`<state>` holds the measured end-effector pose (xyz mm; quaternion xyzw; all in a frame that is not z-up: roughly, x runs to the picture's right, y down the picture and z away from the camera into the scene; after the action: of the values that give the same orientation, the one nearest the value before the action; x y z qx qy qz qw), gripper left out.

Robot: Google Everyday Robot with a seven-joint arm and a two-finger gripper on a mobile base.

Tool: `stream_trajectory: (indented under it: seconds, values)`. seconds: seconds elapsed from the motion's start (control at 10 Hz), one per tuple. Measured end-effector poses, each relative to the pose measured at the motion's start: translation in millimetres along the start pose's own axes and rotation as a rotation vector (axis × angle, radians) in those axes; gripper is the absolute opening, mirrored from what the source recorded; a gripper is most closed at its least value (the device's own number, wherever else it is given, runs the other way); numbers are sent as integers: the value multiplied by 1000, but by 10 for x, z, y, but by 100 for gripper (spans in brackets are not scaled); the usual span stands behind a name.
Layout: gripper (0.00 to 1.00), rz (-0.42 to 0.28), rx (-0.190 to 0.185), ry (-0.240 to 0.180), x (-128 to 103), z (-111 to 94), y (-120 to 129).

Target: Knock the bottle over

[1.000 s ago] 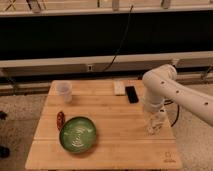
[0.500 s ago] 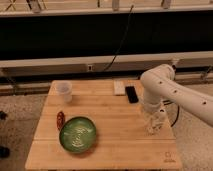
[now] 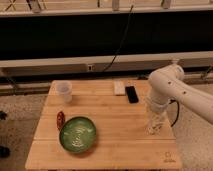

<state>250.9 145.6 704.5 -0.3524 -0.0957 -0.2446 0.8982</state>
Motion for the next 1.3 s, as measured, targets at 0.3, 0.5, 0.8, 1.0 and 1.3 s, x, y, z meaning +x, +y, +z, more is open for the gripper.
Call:
stream_trajectory:
  seconds: [0.3, 0.5, 0.8, 1.0, 1.3]
  values:
    - [4, 44, 12, 17, 209, -11, 62]
    - [4, 77, 15, 32, 403, 7, 90]
    - [4, 132, 5, 47, 742, 65, 170]
    - [4, 176, 5, 50, 960, 80, 241]
    - [7, 274, 18, 47, 1285, 26, 353]
